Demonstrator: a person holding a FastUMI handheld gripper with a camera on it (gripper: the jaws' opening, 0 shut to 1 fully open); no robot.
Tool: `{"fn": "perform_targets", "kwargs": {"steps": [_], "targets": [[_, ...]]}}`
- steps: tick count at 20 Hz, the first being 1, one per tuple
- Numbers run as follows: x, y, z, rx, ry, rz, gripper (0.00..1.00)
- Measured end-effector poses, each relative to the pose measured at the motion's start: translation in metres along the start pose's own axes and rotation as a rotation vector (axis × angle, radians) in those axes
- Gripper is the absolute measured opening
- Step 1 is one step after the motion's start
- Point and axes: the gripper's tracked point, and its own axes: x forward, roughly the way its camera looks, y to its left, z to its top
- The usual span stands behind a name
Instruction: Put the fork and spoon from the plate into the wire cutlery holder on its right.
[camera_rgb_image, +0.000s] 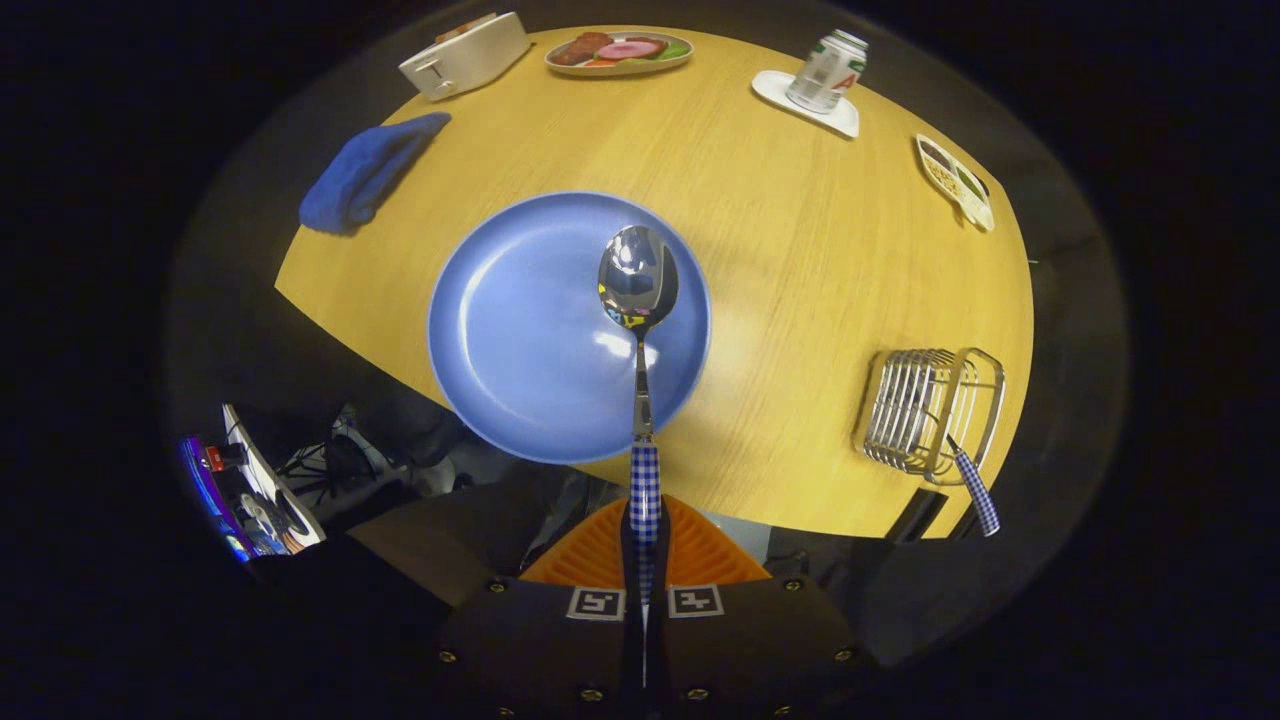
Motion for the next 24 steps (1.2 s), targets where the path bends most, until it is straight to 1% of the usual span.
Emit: {"fn": "perform_targets", "kwargs": {"steps": [5,8,10,12,13,15,18,20,24], "targets": [[-0.030,-0.048,-0.026,0.128,0.009,-0.058,0.01],[-0.042,-0.073,-0.049,0.174,0.029,-0.095,0.01],[-0.052,-0.095,-0.064,0.180,0.056,-0.119,0.02],[-0.058,-0.113,-0.082,0.200,0.104,-0.124,0.02],[-0.059,-0.122,-0.088,0.207,0.130,-0.120,0.02],[-0.054,-0.134,-0.093,0.224,0.180,-0.087,0.02],[-0.050,-0.152,-0.095,0.214,0.259,-0.090,0.02],[-0.053,-0.157,-0.094,0.189,0.285,-0.110,0.02],[-0.049,-0.168,-0.086,0.171,0.320,-0.119,0.01]]}}
